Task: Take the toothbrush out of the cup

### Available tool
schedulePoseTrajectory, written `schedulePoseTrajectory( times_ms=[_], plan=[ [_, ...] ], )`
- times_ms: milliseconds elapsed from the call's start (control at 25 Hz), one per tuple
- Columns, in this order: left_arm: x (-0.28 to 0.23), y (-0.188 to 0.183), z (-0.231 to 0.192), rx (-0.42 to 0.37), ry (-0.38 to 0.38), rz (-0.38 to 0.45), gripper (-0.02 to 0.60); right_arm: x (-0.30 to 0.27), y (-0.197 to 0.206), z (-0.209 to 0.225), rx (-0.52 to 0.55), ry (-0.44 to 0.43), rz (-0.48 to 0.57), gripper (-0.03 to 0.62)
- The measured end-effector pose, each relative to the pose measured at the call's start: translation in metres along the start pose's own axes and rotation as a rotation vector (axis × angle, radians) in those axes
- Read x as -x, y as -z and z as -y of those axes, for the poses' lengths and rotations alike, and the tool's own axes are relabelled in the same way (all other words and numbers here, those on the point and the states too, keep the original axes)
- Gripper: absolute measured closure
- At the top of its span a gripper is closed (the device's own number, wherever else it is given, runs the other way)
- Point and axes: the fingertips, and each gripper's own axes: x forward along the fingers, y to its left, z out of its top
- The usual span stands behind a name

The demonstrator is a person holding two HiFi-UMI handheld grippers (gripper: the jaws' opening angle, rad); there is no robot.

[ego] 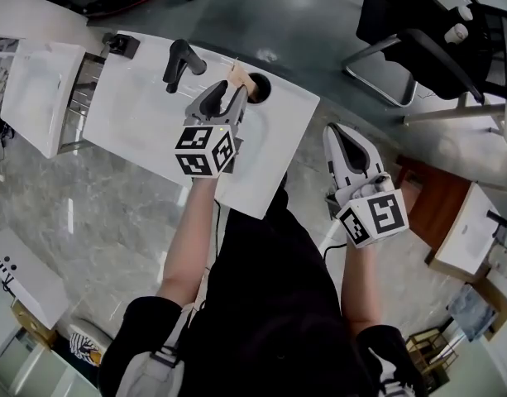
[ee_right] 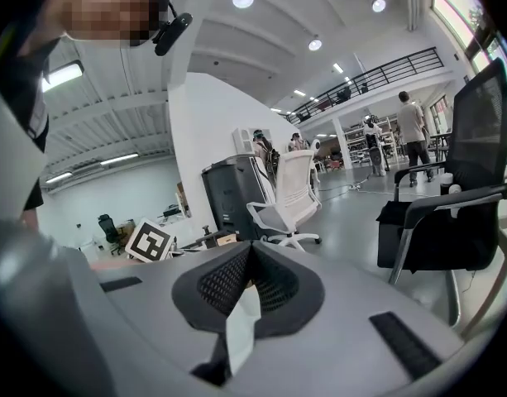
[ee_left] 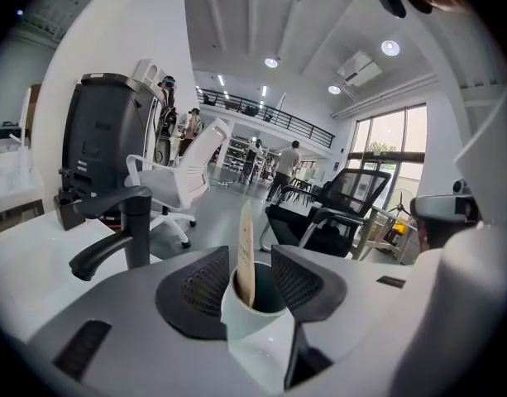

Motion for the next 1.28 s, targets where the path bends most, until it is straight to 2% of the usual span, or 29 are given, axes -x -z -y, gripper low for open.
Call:
schedulePoseTrajectory(
  times_ms=[200,320,560,760,920,1280],
  plan=[
    [-0.017,0.005,0.002,0.000,0.036,-0.031,0.413,-0.006,0.007,0.004,-0.021,0.029,-0.015,0.563],
    [-0.025,0.008,0.001,-0.005,0.052,-0.049,0.436,-0.009,0.010,0.006,-0.031,0.040,-0.019,0.563],
    [-0.030,0.010,-0.001,-0.009,0.046,-0.065,0.500,-0.010,0.011,0.012,-0.044,0.055,-0.018,0.563],
    [-0.031,0.010,0.000,-0.009,0.040,-0.068,0.513,-0.007,0.012,0.015,-0.048,0.057,-0.015,0.563],
    [-0.029,0.007,0.001,-0.012,0.029,-0.057,0.536,-0.004,0.012,0.017,-0.049,0.055,-0.011,0.563],
    [-0.016,-0.016,0.016,-0.041,0.025,-0.005,0.540,0.011,0.005,0.022,-0.049,0.050,0.027,0.563]
  ],
)
